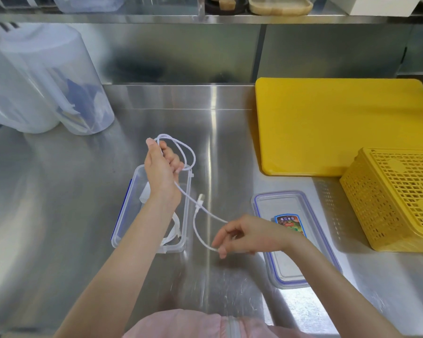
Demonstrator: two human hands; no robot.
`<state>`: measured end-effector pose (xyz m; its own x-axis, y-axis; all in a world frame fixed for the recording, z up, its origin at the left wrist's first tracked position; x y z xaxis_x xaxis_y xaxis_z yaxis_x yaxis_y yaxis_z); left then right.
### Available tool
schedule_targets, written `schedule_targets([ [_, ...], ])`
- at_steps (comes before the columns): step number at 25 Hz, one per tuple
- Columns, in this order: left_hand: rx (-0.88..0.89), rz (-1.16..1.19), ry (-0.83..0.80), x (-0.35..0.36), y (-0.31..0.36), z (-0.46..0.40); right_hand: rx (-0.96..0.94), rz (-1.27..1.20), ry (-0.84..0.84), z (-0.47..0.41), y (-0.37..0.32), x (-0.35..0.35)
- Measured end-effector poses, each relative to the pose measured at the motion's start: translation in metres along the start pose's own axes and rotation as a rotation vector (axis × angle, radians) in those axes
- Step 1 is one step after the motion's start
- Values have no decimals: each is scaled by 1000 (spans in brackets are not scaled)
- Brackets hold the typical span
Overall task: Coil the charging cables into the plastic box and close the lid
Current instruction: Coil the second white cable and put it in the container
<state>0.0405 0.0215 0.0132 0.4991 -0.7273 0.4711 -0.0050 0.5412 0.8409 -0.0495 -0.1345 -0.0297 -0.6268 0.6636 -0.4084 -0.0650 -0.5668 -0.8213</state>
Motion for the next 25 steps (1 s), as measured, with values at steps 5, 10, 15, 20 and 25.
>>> schedule_targets([
  [5,-78,-12,-150,7,0,7,79,-552,461,-15,14,-7],
  [10,-262,-125,-223,-19,-20,15,144,-1848,632,-11,33,-42],
  [15,-447,-95,-318,-27,-26,20,135,-1920,620,-10,36,-50],
  [20,-458,-146,-460,-19,-25,27,341,-1281,616,-22,28,-41],
  [25,-402,-230,-453,-34,-6,13,330,-1148,868,-15,39,-59],
])
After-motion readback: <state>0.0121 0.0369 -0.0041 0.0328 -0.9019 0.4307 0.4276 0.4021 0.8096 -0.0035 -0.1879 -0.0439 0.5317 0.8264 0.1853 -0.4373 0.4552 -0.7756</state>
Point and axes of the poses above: each hand's wrist, its own z-axis away from the middle knuckle, its own x-axis out of the palm, y = z × x, the point moved 4 cm from there along -z, towards the middle knuckle, and after that the axes turned 10 degrees about y, right-handed, at the moved point
